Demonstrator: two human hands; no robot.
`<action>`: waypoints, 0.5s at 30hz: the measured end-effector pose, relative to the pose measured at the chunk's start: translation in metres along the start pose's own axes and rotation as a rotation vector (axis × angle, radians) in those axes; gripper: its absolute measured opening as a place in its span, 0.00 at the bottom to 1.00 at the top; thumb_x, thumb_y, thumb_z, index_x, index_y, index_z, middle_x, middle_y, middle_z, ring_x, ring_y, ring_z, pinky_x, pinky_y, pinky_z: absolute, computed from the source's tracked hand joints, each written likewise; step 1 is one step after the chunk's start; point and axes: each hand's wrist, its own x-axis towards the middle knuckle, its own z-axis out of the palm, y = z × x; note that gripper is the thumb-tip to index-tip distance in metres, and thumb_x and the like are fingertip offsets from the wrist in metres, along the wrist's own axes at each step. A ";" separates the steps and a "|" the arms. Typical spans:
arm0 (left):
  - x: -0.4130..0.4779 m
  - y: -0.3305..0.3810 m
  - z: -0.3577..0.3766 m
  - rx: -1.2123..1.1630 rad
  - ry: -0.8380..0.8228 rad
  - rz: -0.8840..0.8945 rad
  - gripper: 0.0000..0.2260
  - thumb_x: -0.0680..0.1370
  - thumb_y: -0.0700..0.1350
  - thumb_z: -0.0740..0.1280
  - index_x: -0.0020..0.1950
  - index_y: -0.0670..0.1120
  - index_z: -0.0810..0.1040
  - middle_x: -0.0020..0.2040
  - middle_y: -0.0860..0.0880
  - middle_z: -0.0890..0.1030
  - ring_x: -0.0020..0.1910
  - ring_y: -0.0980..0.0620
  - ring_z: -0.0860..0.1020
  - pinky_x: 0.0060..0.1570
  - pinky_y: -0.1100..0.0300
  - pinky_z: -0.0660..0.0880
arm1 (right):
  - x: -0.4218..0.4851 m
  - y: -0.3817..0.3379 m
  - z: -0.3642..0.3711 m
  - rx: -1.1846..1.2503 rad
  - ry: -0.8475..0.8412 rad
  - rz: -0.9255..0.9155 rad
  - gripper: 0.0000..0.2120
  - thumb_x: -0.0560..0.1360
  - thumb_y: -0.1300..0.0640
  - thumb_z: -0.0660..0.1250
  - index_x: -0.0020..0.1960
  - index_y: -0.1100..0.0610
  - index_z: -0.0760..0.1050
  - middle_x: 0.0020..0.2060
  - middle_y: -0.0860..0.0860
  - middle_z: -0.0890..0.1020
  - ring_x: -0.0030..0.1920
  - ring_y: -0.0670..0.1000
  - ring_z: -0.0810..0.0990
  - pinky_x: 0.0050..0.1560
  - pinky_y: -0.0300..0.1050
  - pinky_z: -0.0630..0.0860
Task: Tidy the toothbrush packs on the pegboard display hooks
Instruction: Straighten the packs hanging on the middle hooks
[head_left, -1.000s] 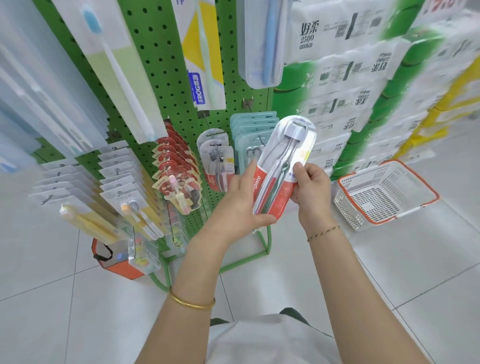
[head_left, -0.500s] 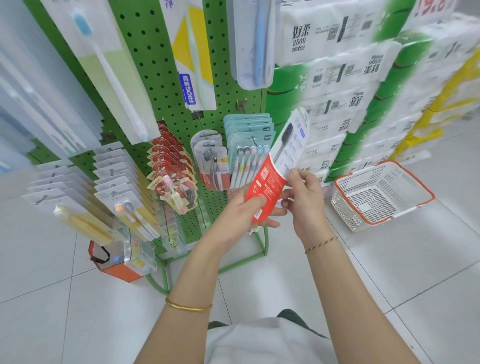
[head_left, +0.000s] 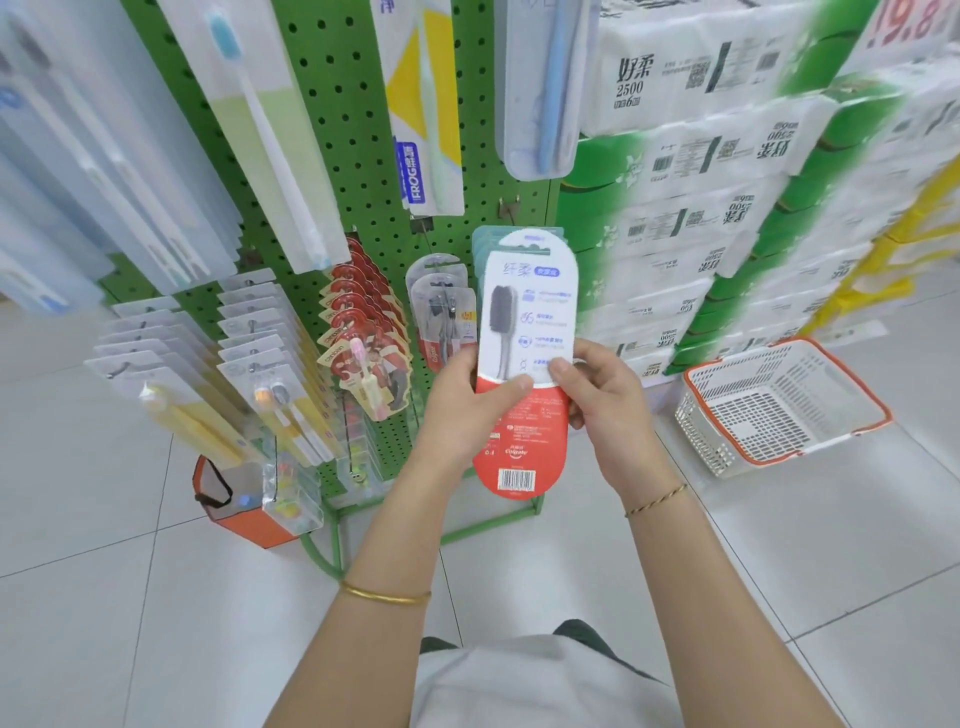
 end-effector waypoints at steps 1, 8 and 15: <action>0.002 0.003 -0.002 0.010 0.038 0.024 0.13 0.74 0.41 0.72 0.56 0.48 0.75 0.51 0.48 0.83 0.47 0.49 0.82 0.46 0.52 0.80 | -0.001 0.001 0.001 -0.003 -0.040 0.008 0.08 0.78 0.65 0.61 0.57 0.61 0.75 0.26 0.45 0.77 0.23 0.39 0.72 0.25 0.30 0.66; 0.012 0.020 -0.013 -0.049 0.186 0.134 0.12 0.75 0.42 0.71 0.54 0.50 0.71 0.51 0.52 0.80 0.47 0.57 0.81 0.40 0.63 0.80 | -0.002 0.006 0.001 -0.045 -0.211 0.000 0.09 0.78 0.65 0.61 0.58 0.60 0.75 0.28 0.44 0.79 0.25 0.40 0.70 0.26 0.32 0.65; 0.019 0.029 -0.019 -0.121 0.261 0.106 0.10 0.78 0.48 0.67 0.56 0.43 0.75 0.50 0.47 0.82 0.45 0.53 0.82 0.42 0.56 0.81 | 0.000 0.016 0.000 -0.051 -0.305 0.011 0.10 0.73 0.58 0.67 0.54 0.56 0.78 0.33 0.48 0.80 0.28 0.42 0.72 0.27 0.34 0.65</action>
